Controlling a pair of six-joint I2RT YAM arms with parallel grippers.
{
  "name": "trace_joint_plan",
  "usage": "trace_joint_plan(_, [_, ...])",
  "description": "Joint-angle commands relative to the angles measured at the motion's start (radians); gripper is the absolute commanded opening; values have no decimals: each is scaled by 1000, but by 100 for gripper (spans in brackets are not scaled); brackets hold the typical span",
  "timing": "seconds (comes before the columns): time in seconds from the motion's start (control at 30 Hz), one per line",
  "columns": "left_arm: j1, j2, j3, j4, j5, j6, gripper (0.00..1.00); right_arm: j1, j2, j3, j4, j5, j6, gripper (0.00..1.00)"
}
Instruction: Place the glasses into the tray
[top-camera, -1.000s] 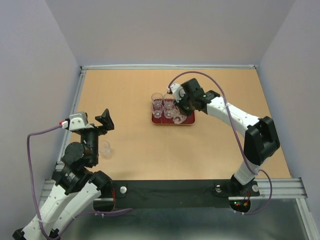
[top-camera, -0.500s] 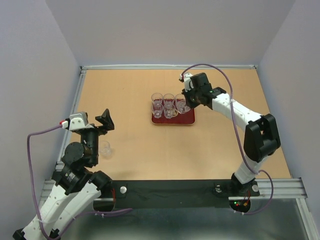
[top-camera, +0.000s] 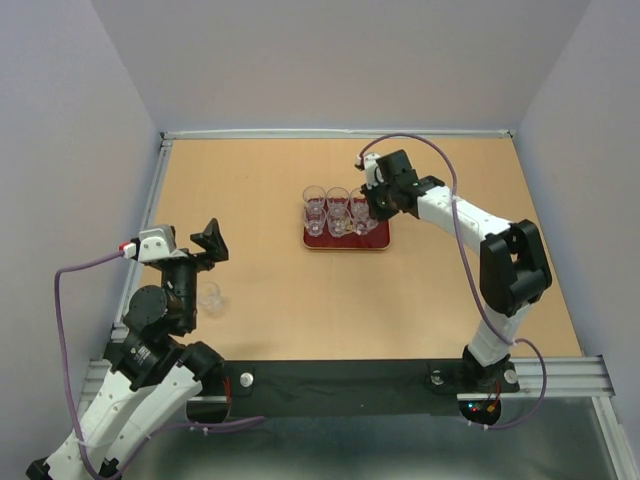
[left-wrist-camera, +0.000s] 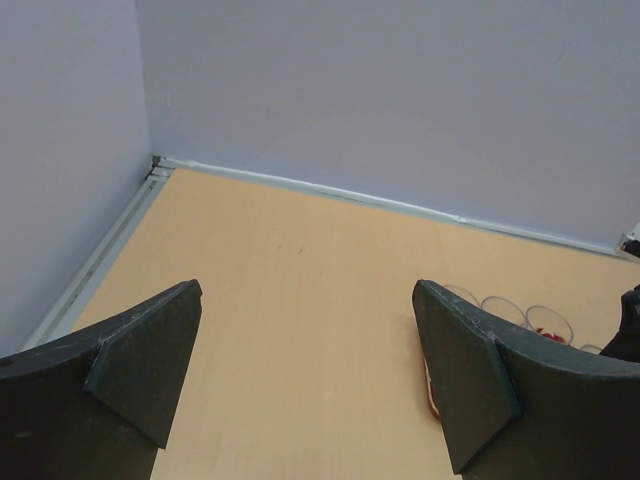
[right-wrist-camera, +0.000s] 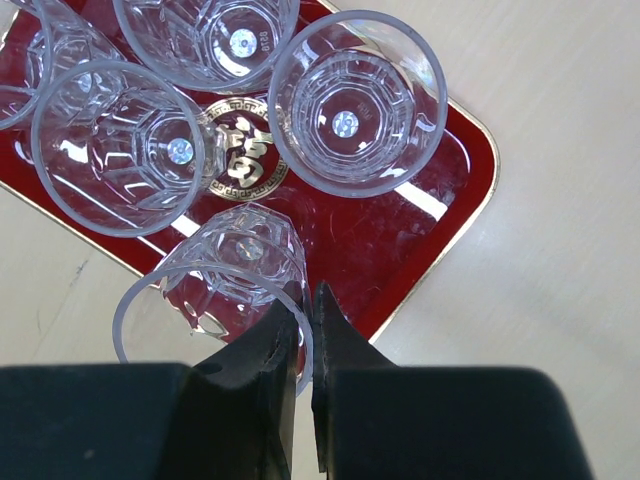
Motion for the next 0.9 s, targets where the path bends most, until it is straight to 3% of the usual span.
trace_joint_plan(0.0, [6,-11,-9,52,-4,11,99,4,24,9,53,-38,21,8])
trace_joint_plan(0.3, [6,-11,-9,52,-3,11,99,9,55,6,53,-58,27,13])
trace_joint_plan(0.4, [6,-9,-9,52,-4,9,99,10,55,7,51,-59,25,24])
trace_joint_plan(0.7, [6,-8,-9,52,1,9,99,12,29,15,51,-62,13,36])
trace_joint_plan(0.87, [5,-3,-9,52,2,9,99,10,-58,11,50,-44,-28,51])
